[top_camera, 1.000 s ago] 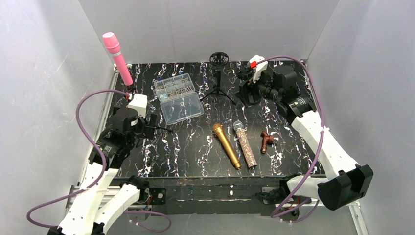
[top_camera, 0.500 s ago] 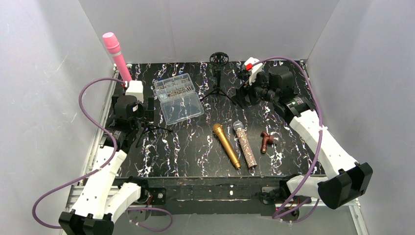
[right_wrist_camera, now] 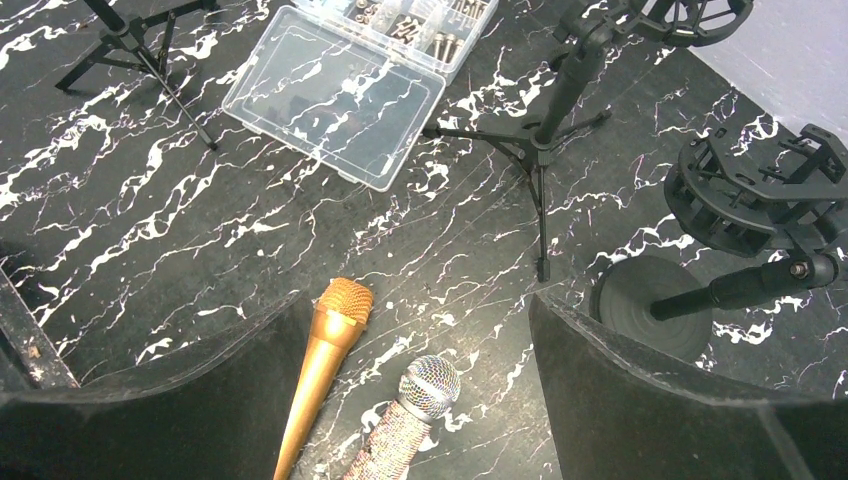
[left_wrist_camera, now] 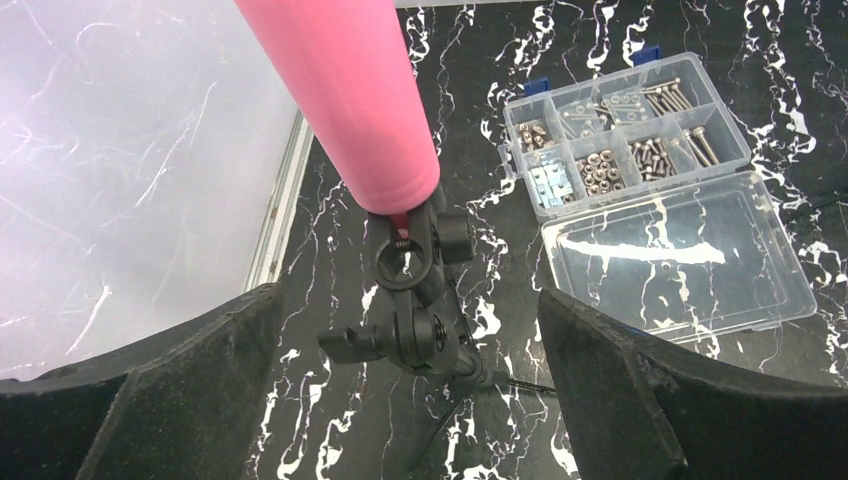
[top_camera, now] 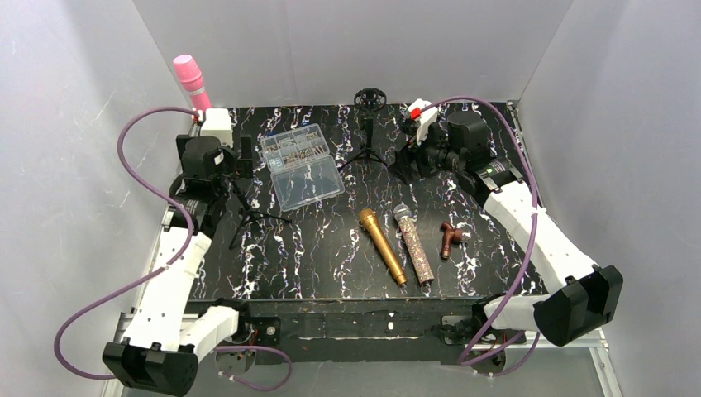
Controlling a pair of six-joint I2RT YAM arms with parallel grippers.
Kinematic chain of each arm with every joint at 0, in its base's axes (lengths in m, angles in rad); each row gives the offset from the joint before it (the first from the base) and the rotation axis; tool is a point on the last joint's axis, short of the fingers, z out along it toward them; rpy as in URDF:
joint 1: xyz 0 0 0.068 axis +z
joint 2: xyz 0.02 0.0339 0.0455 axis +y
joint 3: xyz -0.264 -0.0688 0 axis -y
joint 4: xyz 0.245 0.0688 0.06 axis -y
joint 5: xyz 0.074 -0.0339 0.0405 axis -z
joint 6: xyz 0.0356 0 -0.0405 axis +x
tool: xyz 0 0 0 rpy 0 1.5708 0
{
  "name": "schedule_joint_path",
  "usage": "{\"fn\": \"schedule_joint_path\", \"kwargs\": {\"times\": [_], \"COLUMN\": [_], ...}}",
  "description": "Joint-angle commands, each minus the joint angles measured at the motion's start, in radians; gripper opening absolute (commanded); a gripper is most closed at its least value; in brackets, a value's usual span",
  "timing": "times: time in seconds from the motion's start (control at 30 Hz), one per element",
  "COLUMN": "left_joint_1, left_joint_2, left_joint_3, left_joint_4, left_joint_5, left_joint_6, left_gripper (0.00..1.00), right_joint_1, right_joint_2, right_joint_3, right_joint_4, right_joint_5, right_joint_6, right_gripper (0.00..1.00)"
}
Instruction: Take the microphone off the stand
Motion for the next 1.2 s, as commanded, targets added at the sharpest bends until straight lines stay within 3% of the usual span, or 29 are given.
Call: {"fn": "schedule_joint_path", "kwargs": {"times": [0.0,0.97,1.17], "left_joint_1": [0.01,0.047,0.059], "left_joint_2": [0.011,0.132,0.135], "left_joint_3": [0.088,0.236,0.226], "left_joint_4": [-0.034,-0.218,-0.229], "left_joint_5": [-0.023,0.013,0.046], "left_joint_6": [-0.013,-0.08,-0.081], "left_gripper": [0.99,0.74,0.6], "right_joint_1": [0.005,0.004,0.003], "right_joint_2": [-0.005,-0.023,-0.019], "right_joint_3": [0.019,-0.047,-0.054], "right_joint_4": [0.03,0.057,0.061], "right_joint_5": [-0.014,0.002,0.001], "right_joint_6": [0.009,0.012,0.012], "right_gripper": [0.88,0.88,0.88]}}
